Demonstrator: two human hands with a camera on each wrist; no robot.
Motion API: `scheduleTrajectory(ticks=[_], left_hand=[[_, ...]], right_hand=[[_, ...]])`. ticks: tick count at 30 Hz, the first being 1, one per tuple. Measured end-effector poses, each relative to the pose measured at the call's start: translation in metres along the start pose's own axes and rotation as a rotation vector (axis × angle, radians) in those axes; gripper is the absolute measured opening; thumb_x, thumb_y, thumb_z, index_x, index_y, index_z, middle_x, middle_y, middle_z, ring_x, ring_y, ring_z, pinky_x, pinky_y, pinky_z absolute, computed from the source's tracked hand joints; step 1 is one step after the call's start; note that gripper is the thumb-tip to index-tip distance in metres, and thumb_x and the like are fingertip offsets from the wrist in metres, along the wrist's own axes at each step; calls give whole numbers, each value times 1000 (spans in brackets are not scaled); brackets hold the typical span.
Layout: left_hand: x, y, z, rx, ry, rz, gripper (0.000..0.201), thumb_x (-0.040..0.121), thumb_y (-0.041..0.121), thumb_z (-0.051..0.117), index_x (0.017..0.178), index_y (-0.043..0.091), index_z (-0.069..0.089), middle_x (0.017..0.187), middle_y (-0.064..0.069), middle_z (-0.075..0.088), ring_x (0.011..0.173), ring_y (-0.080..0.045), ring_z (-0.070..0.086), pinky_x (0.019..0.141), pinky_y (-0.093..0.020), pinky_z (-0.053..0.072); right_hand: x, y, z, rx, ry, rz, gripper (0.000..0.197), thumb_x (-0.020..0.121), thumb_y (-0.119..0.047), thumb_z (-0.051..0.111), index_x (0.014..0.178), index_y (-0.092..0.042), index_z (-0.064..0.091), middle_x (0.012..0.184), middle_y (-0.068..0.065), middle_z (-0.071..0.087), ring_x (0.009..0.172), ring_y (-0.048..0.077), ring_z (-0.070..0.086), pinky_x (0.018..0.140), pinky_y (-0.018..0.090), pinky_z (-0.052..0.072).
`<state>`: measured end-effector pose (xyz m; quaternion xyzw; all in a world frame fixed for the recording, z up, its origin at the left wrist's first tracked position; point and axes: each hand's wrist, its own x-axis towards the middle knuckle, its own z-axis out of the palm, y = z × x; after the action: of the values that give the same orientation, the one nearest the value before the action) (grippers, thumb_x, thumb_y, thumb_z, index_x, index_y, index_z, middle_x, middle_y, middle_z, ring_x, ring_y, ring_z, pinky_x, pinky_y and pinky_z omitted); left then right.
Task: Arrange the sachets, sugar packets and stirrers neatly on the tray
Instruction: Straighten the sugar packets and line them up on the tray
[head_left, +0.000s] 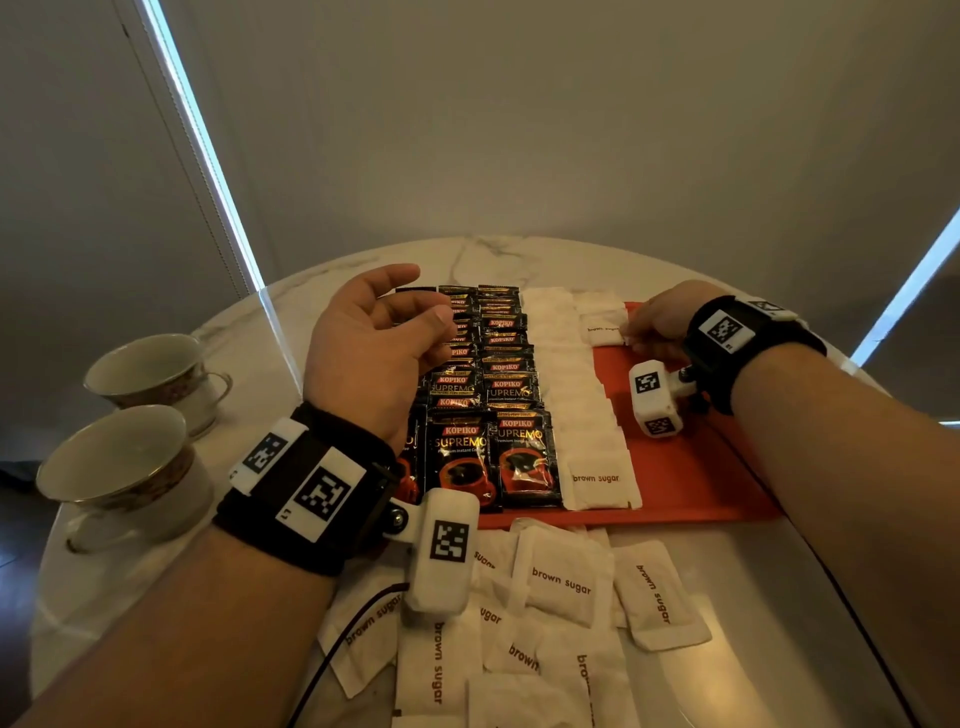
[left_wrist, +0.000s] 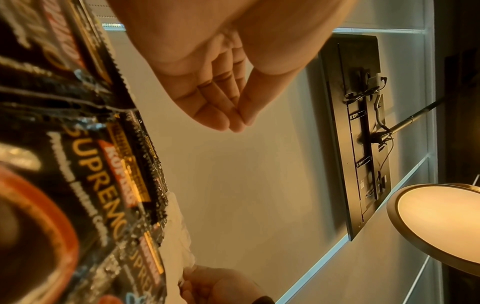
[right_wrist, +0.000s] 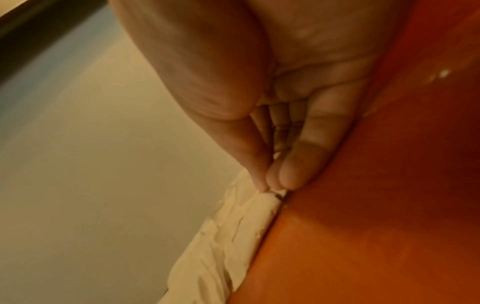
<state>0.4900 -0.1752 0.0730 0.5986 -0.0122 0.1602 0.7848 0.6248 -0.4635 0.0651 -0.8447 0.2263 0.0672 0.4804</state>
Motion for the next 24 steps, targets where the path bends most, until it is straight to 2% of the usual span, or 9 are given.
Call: scheduleTrajectory(ticks=[4,7,11,15,17,18,21,22,24], left_hand=[[0,0,0,-4,1,-2,36,92,-6,69,120,16,62,92,-3,75,77,-14,72,66,-26,56],[-1,1,0,-17,4,-2,36,92,-5,69,121,15,62,91,-2,75,75,-14,71,65,-25,57],[-2,3,2,-20,5,-11,35,92,-5,68,122,12,61,89,-1,75,74,-13,71,63,-24,57],[-3,3,1,-15,16,-20,35,92,-5,68,123,12,62,86,1,75,73,-12,72,62,-24,58],[-1,4,-1,-23,25,-25,35,93,-4,68,123,12,62,86,1,75,74,-13,72,63,-24,58],[-1,4,-1,-26,26,-27,35,93,-4,68,123,12,62,87,1,75,74,-13,72,64,-25,58],[0,4,-1,-31,25,-28,33,93,-3,67,122,13,62,86,0,74,73,-12,71,63,-24,58],[-1,4,0,-33,23,-29,33,93,-4,67,121,14,62,86,0,74,72,-11,71,63,-24,58],[-1,5,0,-38,22,-33,32,93,-4,67,120,14,62,85,0,74,71,-11,71,62,-23,58]], right_hand=[[4,3,-3,71,-11,15,13,88,-4,75,99,3,71,82,13,73,75,21,72,76,33,63],[2,0,-5,99,33,-18,13,87,-11,77,92,-1,70,79,11,71,83,28,72,86,43,61],[-16,-8,6,113,-91,-38,8,97,-9,65,95,-2,68,80,9,68,68,17,61,70,29,53],[-8,-10,7,160,-24,-98,16,95,-17,66,104,-4,70,88,7,71,68,15,60,73,31,49],[3,-10,3,292,42,-141,37,90,-26,67,121,-6,65,116,14,73,82,19,68,78,35,57],[3,-10,3,356,46,-150,45,91,-29,65,130,-8,61,131,16,66,99,23,69,87,38,58],[-7,-12,7,551,-14,-154,55,103,-33,51,152,-9,42,157,13,42,145,30,41,117,43,37],[-9,-12,10,576,-37,-156,57,105,-34,47,154,-9,37,160,12,38,149,29,34,121,43,29],[-9,-11,16,589,-55,-171,58,104,-39,47,153,-9,39,160,11,39,148,28,36,121,42,28]])
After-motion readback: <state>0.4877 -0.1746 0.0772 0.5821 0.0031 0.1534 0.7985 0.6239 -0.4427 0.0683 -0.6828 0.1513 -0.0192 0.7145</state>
